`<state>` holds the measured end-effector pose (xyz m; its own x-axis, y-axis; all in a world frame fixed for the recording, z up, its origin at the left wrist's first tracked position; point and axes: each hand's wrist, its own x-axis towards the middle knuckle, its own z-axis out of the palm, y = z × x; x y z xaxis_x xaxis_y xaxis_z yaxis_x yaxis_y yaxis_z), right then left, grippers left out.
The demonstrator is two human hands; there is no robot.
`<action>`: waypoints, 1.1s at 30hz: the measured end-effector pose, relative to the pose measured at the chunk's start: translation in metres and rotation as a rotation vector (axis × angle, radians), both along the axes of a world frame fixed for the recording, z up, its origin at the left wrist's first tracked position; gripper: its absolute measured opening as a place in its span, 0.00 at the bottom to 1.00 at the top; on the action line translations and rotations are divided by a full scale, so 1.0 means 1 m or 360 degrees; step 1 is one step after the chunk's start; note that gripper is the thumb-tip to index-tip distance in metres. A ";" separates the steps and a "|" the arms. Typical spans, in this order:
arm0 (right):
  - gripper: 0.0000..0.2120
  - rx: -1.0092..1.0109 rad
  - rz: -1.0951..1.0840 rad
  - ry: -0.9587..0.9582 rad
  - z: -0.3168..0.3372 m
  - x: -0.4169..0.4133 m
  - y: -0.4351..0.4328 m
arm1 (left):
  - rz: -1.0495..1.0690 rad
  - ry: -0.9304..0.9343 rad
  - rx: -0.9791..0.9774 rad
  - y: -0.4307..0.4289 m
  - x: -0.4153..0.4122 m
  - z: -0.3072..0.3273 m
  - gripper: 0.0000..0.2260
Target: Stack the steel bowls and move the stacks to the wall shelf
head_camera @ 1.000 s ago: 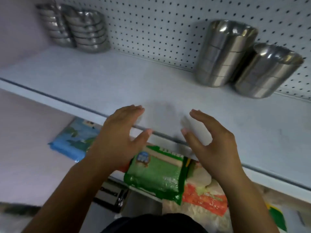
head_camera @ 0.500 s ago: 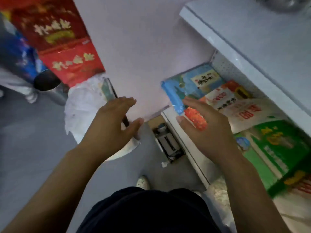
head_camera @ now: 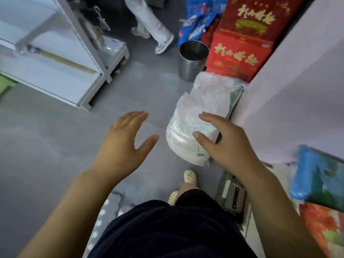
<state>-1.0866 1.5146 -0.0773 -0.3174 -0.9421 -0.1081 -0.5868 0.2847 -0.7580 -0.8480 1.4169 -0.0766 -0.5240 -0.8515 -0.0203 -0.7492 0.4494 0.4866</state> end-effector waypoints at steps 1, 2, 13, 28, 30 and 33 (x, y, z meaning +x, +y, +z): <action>0.23 0.0013 0.0115 0.0013 -0.002 0.005 -0.021 | 0.0115 -0.0010 0.0008 -0.004 0.012 0.001 0.29; 0.23 0.0016 0.0181 0.0022 -0.002 0.007 -0.034 | 0.0181 -0.0022 0.0017 -0.007 0.019 0.001 0.30; 0.24 -0.0028 0.0919 0.0077 0.013 0.017 -0.186 | 0.0943 0.0100 0.0013 -0.048 0.041 -0.002 0.30; 0.26 0.0050 0.1753 0.0132 -0.013 0.211 -0.332 | 0.1910 0.0087 0.0044 -0.048 0.182 -0.020 0.32; 0.26 0.0001 0.1754 0.0130 -0.012 0.253 -0.354 | 0.1979 0.0138 0.0029 -0.063 0.218 -0.018 0.33; 0.26 -0.0033 0.1730 0.0081 -0.006 0.317 -0.390 | 0.1985 0.0100 0.0008 -0.093 0.282 -0.011 0.33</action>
